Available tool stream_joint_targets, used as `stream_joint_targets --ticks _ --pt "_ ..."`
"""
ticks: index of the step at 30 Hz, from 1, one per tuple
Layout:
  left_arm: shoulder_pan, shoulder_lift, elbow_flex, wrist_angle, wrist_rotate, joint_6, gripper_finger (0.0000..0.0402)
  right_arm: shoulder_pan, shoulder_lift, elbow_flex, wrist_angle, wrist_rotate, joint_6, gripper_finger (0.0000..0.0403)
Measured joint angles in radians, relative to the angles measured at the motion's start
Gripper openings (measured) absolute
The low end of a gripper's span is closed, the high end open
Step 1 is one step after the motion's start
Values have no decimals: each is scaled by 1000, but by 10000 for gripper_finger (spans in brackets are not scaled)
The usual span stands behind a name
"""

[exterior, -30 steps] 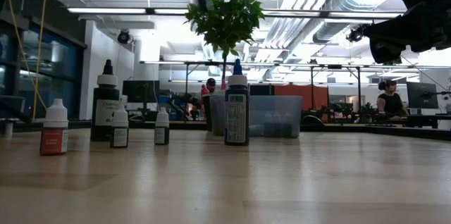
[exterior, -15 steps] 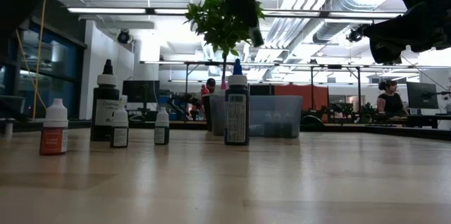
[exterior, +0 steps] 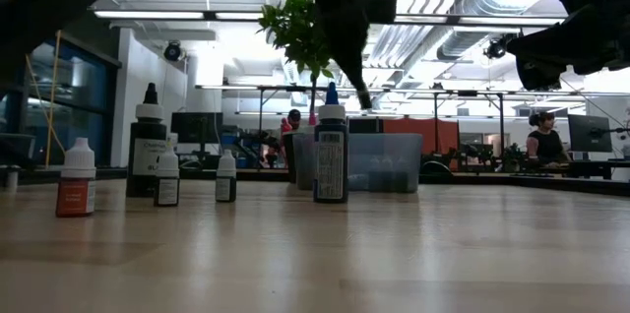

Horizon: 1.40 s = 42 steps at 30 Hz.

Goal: Pick & Place food coloring
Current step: Put the small red food coloring bottle into the black bin

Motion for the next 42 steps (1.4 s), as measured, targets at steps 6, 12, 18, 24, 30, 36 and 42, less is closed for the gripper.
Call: stream_joint_targets --ticks 6,12,18,24,30,36,42 --pt "15 42 -3 20 -90 166 46 0 0 0 0 0 0 3" --pt "26 82 -3 45 -81 235 46 0 -1 0 0 0 0 2" --pt "38 109 -1 68 -42 244 46 0 -1 0 0 0 0 2" --pt "69 126 -2 70 -36 246 46 0 -1 0 0 0 0 2" --pt "103 144 -2 68 -3 239 46 0 -1 0 0 0 0 2" --pt "111 164 -8 66 12 238 46 0 -1 0 0 0 0 3" --pt "111 163 -42 89 20 231 46 0 -1 0 0 0 0 3"
